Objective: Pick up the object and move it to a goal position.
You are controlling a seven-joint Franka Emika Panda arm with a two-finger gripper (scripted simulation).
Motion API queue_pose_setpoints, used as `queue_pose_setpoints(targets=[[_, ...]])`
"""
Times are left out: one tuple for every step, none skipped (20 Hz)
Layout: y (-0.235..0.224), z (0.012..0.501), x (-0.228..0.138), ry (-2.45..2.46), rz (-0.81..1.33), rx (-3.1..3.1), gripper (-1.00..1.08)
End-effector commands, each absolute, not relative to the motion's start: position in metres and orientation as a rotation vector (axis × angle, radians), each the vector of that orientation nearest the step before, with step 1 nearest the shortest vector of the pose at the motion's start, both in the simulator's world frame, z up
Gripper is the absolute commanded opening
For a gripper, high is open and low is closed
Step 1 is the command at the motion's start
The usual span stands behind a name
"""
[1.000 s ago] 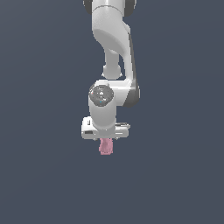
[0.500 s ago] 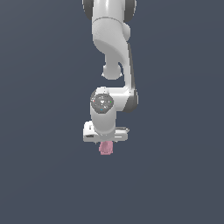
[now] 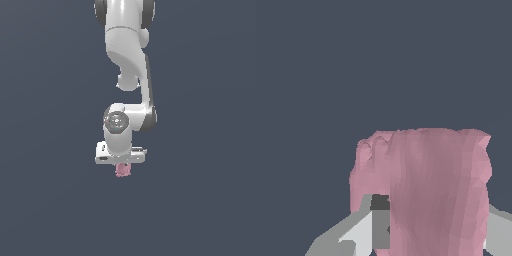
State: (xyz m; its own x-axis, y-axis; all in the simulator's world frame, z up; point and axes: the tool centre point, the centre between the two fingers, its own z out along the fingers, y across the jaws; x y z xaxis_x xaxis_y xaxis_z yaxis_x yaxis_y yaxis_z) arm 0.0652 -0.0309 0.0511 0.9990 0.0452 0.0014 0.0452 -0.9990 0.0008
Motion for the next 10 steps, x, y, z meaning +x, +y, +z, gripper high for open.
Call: queue_pose_setpoints(targets=[[-0.0296, 0.05, 0.0648, 0.074, 0.0, 3.141, -1.0], [-0.0296, 0.05, 0.0648, 0.074, 0.0, 3.141, -1.0], [-0.0296, 0.05, 0.0648, 0.074, 0.0, 3.141, -1.0], [-0.0296, 0.05, 0.0648, 0.074, 0.0, 3.141, -1.0], [-0.0296, 0.05, 0.0648, 0.074, 0.0, 3.141, -1.0], [-0.0296, 0.05, 0.0648, 0.074, 0.0, 3.141, -1.0], [-0.0296, 0.05, 0.0648, 0.074, 0.0, 3.141, -1.0], [-0.0299, 0.0507, 0.065, 0.073, 0.001, 3.141, -1.0], [-0.0303, 0.0507, 0.065, 0.073, 0.001, 3.141, -1.0], [-0.0316, 0.0507, 0.0652, 0.073, 0.001, 3.141, -1.0]])
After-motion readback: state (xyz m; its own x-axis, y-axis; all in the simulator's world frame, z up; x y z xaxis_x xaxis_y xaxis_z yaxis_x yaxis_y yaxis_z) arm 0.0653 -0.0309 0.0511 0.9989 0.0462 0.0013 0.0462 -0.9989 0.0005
